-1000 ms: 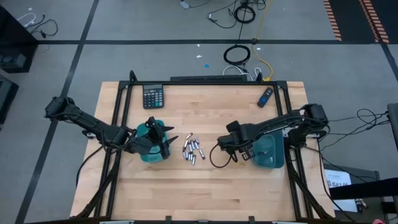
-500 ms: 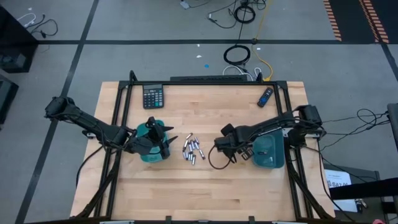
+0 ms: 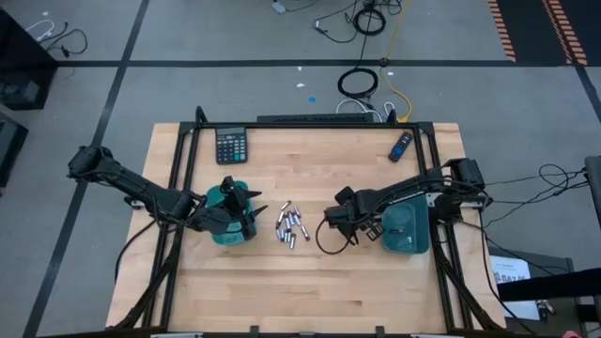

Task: Sort batteries
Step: Put the black battery into the right blue bin

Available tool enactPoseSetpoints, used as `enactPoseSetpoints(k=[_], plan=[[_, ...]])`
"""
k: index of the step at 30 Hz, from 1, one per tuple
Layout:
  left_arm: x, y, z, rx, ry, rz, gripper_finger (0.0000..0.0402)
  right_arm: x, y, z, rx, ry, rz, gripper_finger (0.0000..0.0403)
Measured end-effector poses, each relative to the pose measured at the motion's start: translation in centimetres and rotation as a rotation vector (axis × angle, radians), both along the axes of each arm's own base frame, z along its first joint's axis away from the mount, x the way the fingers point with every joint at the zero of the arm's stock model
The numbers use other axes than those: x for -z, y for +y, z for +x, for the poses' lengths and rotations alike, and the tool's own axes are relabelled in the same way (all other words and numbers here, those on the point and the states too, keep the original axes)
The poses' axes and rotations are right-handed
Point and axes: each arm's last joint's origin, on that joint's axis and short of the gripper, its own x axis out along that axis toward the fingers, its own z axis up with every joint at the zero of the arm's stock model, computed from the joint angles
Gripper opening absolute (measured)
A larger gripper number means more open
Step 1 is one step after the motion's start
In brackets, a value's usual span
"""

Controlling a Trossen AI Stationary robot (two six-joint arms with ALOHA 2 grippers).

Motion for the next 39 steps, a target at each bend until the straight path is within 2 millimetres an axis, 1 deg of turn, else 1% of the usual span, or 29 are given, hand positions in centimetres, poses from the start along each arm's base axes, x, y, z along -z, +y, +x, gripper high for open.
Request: enactPoseSetpoints(k=[8,11,15,20,21,25,28,30,32,35,37,39], plan=[[0.0,0.0,0.0,0.000,0.000,0.001,0.0214,0.8,-0.1,-0.4,-0.044,-0.001,-0.004,0.0138],[0.0,0.0,0.0,0.000,0.000,0.001,0.0214,1.3,-0.1,-0.4,-0.075,-0.013,0.005,0.0130],[0.0,0.0,0.0,0.000,0.000,0.000,0.0214,1.6,-0.1,-0.6,-0.092,-0.022,0.038,0.0101],[0.0,0.0,0.0,0.000,-0.003,-0.001,0.0214,2.0,-0.6,-0.5,-0.064,-0.006,0.060,0.0026],[0.0,0.0,0.0,0.000,-0.003,-0.001,0.0214,2.0,-0.6,-0.5,-0.061,-0.007,0.062,0.0021],[0.0,0.0,0.0,0.000,-0.004,-0.001,0.0214,1.6,-0.6,-0.2,-0.031,-0.019,0.052,0.0021],[0.0,0.0,0.0,0.000,-0.005,-0.002,0.0214,0.2,-0.7,0.7,0.020,-0.053,-0.025,0.0021],[0.0,0.0,0.0,0.000,-0.007,-0.003,0.0214,-2.1,-0.9,0.9,0.075,-0.103,-0.066,0.0021],[-0.1,0.0,0.0,0.000,-0.009,-0.004,0.0214,-4.6,-0.9,0.6,0.141,-0.153,-0.071,0.0021],[-0.1,0.0,0.0,-0.001,-0.009,-0.005,0.0214,-7.3,-0.5,-0.7,0.250,-0.181,-0.043,0.0021],[-0.1,0.0,0.0,-0.004,-0.011,-0.010,0.0214,-9.1,-0.1,-2.2,0.346,-0.185,0.025,0.0021],[-0.1,0.0,0.0,-0.004,-0.012,-0.010,0.0214,-10.2,0.2,-3.8,0.471,-0.163,0.094,0.0021]])
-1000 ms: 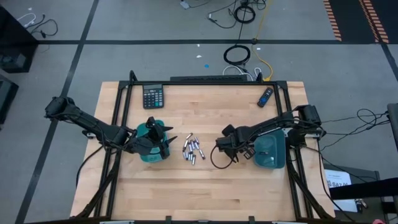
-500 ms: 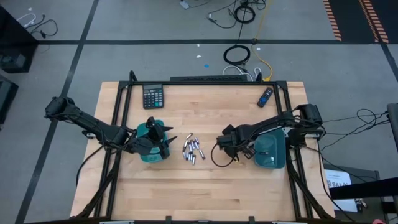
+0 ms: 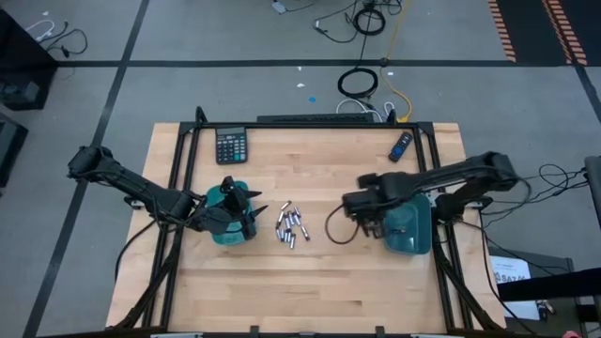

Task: Sort batteries
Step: Put the black battery into the right blue bin

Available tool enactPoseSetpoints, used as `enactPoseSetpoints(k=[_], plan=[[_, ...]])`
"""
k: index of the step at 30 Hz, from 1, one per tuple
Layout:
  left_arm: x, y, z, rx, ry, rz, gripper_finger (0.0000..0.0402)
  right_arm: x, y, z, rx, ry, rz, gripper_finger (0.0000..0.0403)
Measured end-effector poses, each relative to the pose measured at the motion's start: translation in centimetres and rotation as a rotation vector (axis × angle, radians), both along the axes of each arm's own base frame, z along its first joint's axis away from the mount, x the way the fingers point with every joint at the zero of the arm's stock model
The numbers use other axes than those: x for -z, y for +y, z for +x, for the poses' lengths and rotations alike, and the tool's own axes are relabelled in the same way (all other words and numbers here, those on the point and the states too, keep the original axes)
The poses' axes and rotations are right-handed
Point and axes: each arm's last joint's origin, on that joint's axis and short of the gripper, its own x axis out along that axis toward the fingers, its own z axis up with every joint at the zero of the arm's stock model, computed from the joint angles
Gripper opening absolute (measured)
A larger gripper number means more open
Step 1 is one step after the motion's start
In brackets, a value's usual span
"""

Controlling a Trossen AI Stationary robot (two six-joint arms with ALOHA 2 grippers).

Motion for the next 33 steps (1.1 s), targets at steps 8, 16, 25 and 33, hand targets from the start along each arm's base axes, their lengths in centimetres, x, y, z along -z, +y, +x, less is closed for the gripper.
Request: enactPoseSetpoints(k=[8,16,25,33], plan=[[0.0,0.0,0.0,-0.002,-0.004,-0.012,0.0214,-0.2,1.0,-5.5,0.344,0.109,0.042,0.0052],[0.0,0.0,0.0,0.002,-0.004,-0.021,0.0214,1.2,1.1,-7.1,0.463,0.150,0.019,0.0139],[0.0,0.0,0.1,0.016,0.000,-0.033,0.0214,-0.5,2.2,-3.9,0.369,-0.075,0.097,0.0184],[0.0,0.2,0.1,0.008,0.000,-0.032,0.0214,4.0,4.0,-0.1,0.140,0.020,0.060,0.0154]])
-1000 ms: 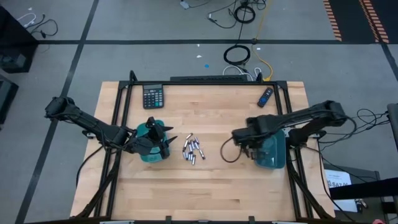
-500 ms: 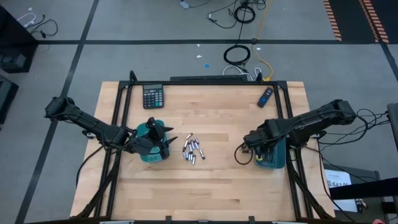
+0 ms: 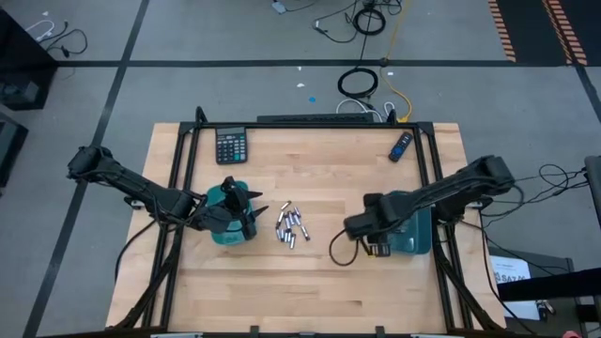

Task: Sort batteries
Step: Put the black battery into the right blue bin

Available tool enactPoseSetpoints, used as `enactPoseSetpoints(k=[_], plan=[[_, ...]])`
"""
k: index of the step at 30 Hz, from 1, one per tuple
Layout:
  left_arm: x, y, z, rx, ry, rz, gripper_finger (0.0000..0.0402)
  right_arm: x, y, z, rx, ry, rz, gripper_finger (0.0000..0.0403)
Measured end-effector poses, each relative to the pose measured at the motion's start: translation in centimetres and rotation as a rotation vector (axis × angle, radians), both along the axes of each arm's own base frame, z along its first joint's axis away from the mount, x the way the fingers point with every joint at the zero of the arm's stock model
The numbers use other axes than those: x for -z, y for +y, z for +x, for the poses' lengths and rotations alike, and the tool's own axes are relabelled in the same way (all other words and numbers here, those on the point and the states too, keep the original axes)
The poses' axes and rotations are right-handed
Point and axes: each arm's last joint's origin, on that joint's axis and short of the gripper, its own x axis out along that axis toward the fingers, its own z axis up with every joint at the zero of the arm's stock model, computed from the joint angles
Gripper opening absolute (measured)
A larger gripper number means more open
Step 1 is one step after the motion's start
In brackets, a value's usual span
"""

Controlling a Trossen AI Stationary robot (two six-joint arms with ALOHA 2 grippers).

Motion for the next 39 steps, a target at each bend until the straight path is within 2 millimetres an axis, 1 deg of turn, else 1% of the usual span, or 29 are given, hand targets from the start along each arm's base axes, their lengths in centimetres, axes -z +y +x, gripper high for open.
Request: enactPoseSetpoints(k=[3,9,13,19,24,30,39], plan=[[0.0,0.0,0.0,0.000,0.000,0.000,0.0214,1.4,0.2,0.6,-0.037,0.047,-0.010,0.0146],[0.0,0.0,0.0,-0.001,0.003,0.002,0.0214,2.7,0.3,1.5,-0.046,0.054,0.042,0.0141],[0.0,0.0,0.0,-0.001,0.003,0.003,0.0214,3.2,0.1,1.4,-0.032,0.060,0.040,0.0141],[0.0,0.0,0.0,-0.001,0.003,0.003,0.0214,5.1,-0.1,0.8,0.001,0.048,0.034,0.0141],[0.0,0.0,0.0,-0.001,0.004,0.004,0.0214,6.1,-0.4,0.1,0.019,0.057,-0.003,0.0141],[0.0,0.0,0.0,-0.001,0.004,0.004,0.0214,6.4,-0.6,-0.1,0.025,0.050,-0.006,0.0141],[0.0,0.0,0.0,-0.001,0.004,0.004,0.0214,5.6,-0.7,-0.3,0.037,0.023,0.013,0.0141]])
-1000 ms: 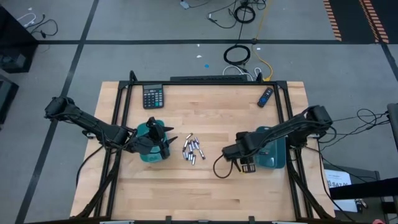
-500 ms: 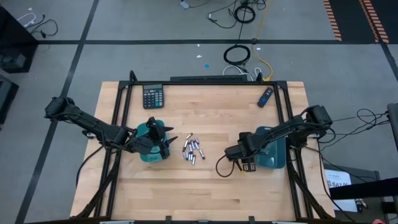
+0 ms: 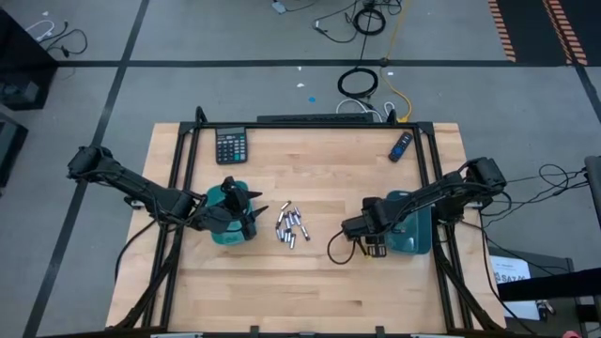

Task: Sort batteries
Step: Put the black battery into the right blue bin

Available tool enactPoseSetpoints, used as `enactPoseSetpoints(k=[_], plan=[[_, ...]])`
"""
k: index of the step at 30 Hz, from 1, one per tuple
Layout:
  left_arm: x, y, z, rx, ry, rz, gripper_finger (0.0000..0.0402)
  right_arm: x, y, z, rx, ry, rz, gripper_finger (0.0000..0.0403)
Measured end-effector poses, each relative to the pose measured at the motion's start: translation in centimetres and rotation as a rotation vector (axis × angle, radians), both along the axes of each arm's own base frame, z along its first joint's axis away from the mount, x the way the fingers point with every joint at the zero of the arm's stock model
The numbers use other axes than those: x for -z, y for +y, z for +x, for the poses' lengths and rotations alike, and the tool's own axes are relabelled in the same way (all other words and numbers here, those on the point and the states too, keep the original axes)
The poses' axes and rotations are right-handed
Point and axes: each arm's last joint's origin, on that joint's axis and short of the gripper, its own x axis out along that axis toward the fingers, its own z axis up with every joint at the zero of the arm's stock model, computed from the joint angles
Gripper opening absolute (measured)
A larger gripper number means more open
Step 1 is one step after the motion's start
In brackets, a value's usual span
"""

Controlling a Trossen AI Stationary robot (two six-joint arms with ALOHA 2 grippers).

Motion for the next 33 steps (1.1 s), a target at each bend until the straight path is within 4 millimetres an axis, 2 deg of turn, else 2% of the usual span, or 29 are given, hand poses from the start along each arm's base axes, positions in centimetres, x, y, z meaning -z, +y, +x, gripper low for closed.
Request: enactPoseSetpoints(k=[17,22,29,33], plan=[[0.0,0.0,0.0,0.002,0.002,-0.001,0.0214,0.9,-1.3,0.8,0.008,0.006,-0.005,0.0141],[0.0,0.0,0.0,0.002,0.004,-0.001,0.0214,1.5,-1.5,0.3,-0.030,0.032,-0.005,0.0140],[0.0,0.0,0.0,0.002,0.007,0.001,0.0214,2.7,-1.7,-0.9,-0.059,0.055,0.002,0.0116],[0.0,0.0,0.0,0.003,0.005,0.001,0.0214,2.7,-1.7,-0.9,-0.103,0.052,0.006,0.0083]])
